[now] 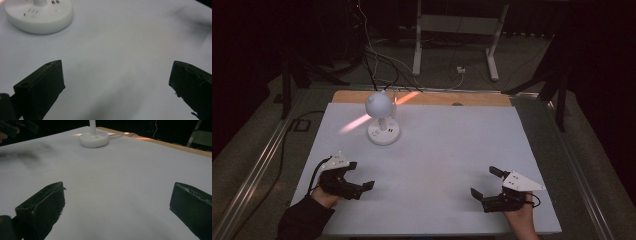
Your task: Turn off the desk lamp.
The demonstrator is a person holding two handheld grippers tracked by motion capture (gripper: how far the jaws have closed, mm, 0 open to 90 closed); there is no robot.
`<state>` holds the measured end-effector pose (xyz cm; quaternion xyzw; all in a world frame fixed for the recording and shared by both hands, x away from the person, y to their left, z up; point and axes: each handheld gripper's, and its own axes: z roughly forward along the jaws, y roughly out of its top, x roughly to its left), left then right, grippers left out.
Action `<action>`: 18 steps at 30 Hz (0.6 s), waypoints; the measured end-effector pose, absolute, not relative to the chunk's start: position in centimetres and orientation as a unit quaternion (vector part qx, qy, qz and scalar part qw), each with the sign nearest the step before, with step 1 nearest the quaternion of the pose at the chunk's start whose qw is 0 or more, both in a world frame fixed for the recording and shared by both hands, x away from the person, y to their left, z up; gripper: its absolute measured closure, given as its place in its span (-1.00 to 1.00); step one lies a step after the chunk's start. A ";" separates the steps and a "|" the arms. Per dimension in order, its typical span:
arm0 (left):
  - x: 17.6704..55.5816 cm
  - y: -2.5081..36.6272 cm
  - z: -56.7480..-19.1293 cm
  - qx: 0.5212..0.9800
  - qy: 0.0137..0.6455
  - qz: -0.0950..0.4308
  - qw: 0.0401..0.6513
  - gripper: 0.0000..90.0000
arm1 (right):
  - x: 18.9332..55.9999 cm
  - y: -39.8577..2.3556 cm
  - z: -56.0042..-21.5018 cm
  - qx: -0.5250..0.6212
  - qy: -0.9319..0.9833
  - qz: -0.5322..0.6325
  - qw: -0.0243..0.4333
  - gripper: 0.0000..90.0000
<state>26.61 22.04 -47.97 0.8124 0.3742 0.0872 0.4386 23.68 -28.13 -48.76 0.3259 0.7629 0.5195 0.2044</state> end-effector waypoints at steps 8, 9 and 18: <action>25.4 23.4 -49.4 0.813 0.366 0.079 0.445 -0.99 | 23.7 -28.0 -48.8 0.328 0.765 0.517 0.200 -1.00; 25.3 23.5 -49.6 0.817 0.358 0.073 0.447 -0.99 | 23.7 -28.1 -48.9 0.327 0.766 0.515 0.201 -1.00; 24.7 23.7 -51.2 0.835 0.346 0.077 0.421 -0.99 | 23.8 -28.0 -48.9 0.326 0.768 0.514 0.199 -1.00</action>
